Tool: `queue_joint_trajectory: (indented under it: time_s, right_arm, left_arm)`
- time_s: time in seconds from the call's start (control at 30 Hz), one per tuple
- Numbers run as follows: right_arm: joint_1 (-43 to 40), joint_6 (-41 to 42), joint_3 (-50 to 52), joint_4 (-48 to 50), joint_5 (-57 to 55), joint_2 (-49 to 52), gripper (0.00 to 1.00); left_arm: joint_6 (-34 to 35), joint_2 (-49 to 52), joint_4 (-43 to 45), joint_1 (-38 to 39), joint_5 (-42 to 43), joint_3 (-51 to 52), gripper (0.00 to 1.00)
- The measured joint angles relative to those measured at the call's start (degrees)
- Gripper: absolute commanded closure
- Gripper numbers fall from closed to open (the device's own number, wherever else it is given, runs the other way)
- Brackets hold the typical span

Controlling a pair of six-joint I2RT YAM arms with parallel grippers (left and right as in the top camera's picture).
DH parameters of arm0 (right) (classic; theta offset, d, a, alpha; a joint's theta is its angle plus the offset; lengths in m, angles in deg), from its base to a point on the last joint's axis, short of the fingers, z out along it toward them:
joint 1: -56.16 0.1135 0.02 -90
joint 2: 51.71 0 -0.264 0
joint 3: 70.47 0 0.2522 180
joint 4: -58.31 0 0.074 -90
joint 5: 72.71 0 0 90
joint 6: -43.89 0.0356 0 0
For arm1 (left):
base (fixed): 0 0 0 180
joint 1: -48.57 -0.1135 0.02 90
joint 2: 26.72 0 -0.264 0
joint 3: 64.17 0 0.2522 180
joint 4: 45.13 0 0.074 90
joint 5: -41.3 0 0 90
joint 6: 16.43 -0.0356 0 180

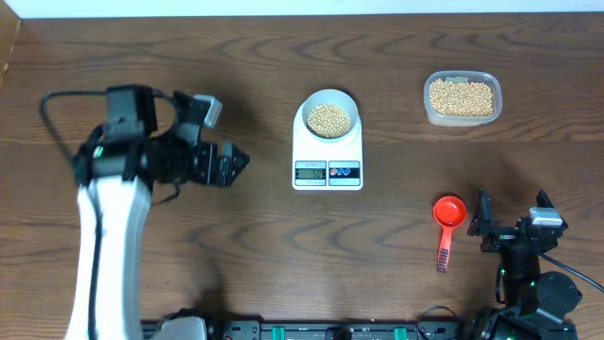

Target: Scoop item into bowl and weigh 50g on scale

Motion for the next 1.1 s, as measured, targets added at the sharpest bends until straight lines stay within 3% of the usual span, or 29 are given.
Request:
queue_joint_trajectory:
  time_s: [0.2, 0.4, 0.7, 1.1]
  right_arm:
    - [0.02, 0.00, 0.02, 0.02, -0.09, 0.02, 0.01]
    - [0.09, -0.02, 0.02, 0.02, -0.15, 0.02, 0.01]
    - [1.01, -0.02, 0.02, 0.02, -0.24, 0.02, 0.01]
    - [1.05, -0.04, 0.02, 0.02, -0.22, 0.00, 0.01]
  left_arm:
    - [0.83, -15.43, -8.28, -0.02, -9.01, -0.02, 0.10]
    - [7.69, -26.64, -11.87, -0.02, -14.29, 0.00, 0.10]
    - [9.92, -46.10, -16.68, -0.02, -17.18, -0.07, 0.10]
    - [9.92, -58.84, -22.93, -0.02, -17.31, -0.07, 0.10]
